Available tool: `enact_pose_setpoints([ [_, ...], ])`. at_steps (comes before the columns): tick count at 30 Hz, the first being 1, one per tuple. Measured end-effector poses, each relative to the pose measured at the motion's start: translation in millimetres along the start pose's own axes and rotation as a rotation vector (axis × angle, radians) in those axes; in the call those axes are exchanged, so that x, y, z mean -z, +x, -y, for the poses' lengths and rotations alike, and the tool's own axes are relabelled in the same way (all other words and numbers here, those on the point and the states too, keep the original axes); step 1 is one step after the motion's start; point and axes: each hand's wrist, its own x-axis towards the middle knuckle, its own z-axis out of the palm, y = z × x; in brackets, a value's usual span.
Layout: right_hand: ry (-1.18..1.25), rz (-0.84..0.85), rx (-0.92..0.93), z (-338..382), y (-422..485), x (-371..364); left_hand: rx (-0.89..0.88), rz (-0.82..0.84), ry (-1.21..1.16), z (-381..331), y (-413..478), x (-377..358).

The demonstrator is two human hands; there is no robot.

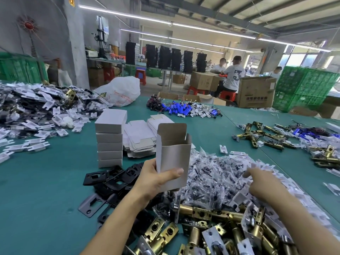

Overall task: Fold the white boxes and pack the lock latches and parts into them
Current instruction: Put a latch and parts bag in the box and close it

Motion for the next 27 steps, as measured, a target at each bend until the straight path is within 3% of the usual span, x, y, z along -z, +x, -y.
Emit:
enact_pose_setpoints([
  [4, 0.081, -0.053, 0.008, -2, 0, -1, 0.004, -0.013, -0.008, 1, 0, 0],
  [9, -0.037, -0.062, 0.073, 2, -4, -2, 0.007, -0.012, 0.008, 2, 1, 0],
  [17, 0.056, -0.336, 0.060, 22, -5, 16, 0.034, -0.008, 0.041, 2, 0, -2],
  [19, 0.227, -0.410, 0.145, 34, -9, 27, 0.038, -0.005, 0.046, 2, 0, -2],
  [22, 0.682, -0.422, 0.311, 57, -24, 48, 0.025, 0.009, 0.048, 2, 0, -1],
  [25, 1.028, -0.301, 0.520, 84, -51, 67, 0.002, 0.030, 0.049, 2, 0, 0],
  [27, 1.107, -0.245, 0.677, 100, -69, 75, -0.039, 0.050, 0.050, 2, -1, -1],
])
